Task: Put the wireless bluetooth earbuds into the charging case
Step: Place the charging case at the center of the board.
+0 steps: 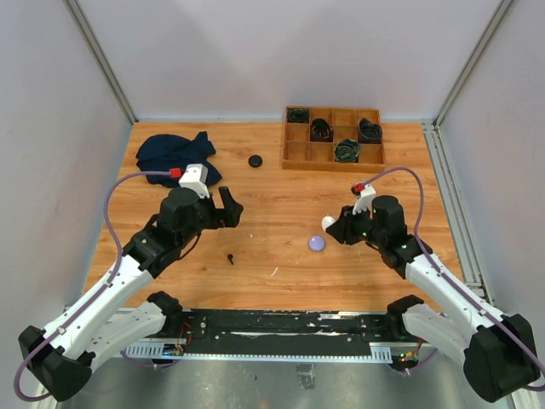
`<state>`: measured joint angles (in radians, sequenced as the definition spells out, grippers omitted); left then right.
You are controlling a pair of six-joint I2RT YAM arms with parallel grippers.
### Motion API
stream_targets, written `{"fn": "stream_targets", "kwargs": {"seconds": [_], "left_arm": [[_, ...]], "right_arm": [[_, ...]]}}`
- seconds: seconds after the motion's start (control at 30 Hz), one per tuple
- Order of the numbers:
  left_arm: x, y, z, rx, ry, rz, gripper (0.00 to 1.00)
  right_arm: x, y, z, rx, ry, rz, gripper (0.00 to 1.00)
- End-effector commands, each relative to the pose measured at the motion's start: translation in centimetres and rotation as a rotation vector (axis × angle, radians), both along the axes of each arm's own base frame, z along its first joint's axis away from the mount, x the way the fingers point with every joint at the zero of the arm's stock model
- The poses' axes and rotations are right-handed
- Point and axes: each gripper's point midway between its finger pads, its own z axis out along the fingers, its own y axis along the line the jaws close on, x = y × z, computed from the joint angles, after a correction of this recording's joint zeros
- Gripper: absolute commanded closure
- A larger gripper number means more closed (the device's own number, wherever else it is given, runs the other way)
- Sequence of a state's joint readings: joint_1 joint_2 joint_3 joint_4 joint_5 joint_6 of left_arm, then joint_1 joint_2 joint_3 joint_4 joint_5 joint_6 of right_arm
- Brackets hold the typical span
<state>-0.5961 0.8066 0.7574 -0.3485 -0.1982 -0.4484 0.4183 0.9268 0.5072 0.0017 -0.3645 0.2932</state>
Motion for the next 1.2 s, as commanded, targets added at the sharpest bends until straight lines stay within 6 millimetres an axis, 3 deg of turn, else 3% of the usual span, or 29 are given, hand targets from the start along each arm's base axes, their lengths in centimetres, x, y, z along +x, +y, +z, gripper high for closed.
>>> {"fn": "stream_targets", "kwargs": {"seconds": [0.0,0.2,0.57,0.87,1.17], "left_arm": [[0.3,2.8,0.4,0.052,-0.002,0.137,0.01],[0.4,3.2,0.2,0.058,-0.004,0.152,0.01],[0.7,2.4,-1.5,0.071,0.056,0.142,0.01],[1.6,1.2,-2.4,0.076,0.089,0.116,0.01],[3.0,0.3,-2.8,0.087,0.098,0.116,0.01]], "right_arm": [[-1.2,-3.0,-3.4,-0.002,0.165,-0.147,0.93],[-1.9,-4.8,-6.3,0.022,0.281,-0.239,0.90],[-2.7,-3.3,-9.2,0.084,0.456,-0.182,0.82],[-3.4,-2.6,-9.8,0.132,0.539,-0.147,0.57],[-3.6,-4.6,-9.7,0.033,0.546,-0.227,0.30]]}}
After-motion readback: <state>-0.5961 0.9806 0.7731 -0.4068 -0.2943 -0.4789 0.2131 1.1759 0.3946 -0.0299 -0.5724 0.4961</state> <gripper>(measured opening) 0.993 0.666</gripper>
